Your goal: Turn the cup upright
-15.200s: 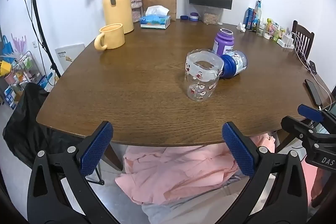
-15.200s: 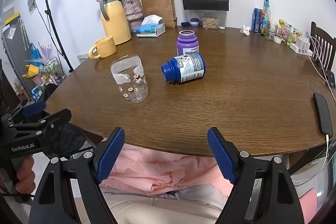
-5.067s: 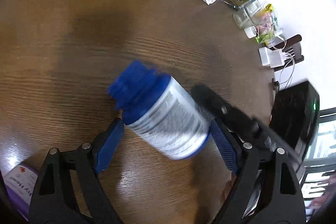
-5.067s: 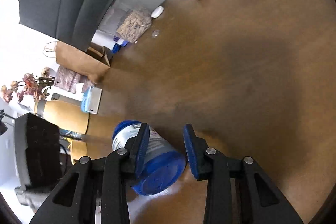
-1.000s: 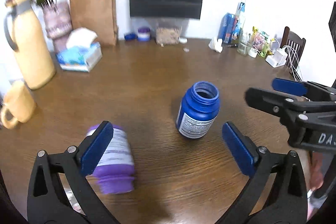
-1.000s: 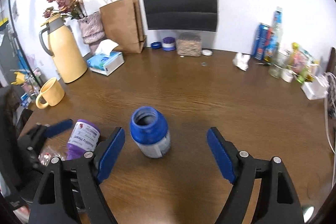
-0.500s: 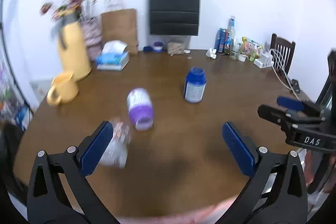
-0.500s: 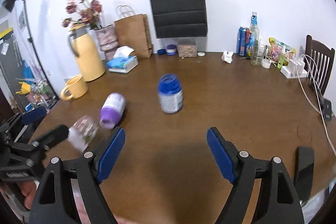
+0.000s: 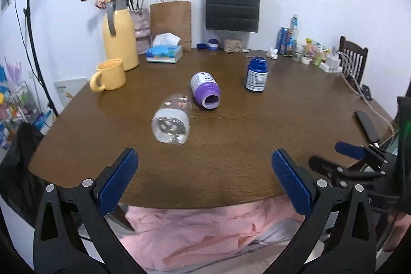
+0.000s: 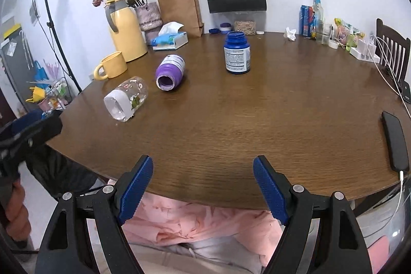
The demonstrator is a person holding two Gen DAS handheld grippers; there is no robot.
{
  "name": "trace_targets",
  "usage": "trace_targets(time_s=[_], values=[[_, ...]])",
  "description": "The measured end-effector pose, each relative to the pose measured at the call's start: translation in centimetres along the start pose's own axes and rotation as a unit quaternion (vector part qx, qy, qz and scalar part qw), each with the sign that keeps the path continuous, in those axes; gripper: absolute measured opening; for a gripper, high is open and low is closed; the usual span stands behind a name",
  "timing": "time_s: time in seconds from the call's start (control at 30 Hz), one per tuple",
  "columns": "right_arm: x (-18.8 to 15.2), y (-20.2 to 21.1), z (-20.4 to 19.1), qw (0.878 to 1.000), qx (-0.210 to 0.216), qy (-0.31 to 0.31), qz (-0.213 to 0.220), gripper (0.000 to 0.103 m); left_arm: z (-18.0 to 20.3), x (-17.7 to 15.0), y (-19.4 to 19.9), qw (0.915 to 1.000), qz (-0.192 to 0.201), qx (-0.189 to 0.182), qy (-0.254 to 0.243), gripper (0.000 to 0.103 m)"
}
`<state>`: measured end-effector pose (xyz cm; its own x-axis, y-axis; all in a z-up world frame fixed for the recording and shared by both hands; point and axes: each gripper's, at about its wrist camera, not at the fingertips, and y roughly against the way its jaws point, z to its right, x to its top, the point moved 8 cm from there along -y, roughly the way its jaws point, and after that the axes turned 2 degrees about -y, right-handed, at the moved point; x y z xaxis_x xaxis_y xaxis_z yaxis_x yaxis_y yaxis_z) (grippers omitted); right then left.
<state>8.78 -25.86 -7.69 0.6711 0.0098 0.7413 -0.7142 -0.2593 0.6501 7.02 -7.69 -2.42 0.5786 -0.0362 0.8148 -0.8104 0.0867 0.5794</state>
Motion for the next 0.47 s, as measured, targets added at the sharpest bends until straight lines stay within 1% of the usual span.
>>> trace_targets(time_s=[0.1, 0.2, 0.3, 0.47], values=[[0.5, 0.6, -0.3, 1.0, -0.01, 0.015, 0.011, 0.085, 0.0, -0.3, -0.3, 1.0, -0.007, 0.002, -0.004, 0.103], [0.9, 0.8, -0.6, 1.0, -0.011, 0.022, 0.014, 0.085, -0.5, -0.7, -0.1, 1.0, -0.008, 0.004, 0.004, 0.103], [1.0, 0.9, -1.1, 0.999, -0.008, 0.026, 0.017, 0.085, -0.9, -0.8, 0.0, 0.9998, -0.009, 0.013, 0.01, 0.103], [1.0, 1.0, -1.7, 0.999, -0.003, 0.032, 0.018, 0.085, -0.9, -1.0, 0.2, 0.9998, -0.005, 0.015, 0.011, 0.103]])
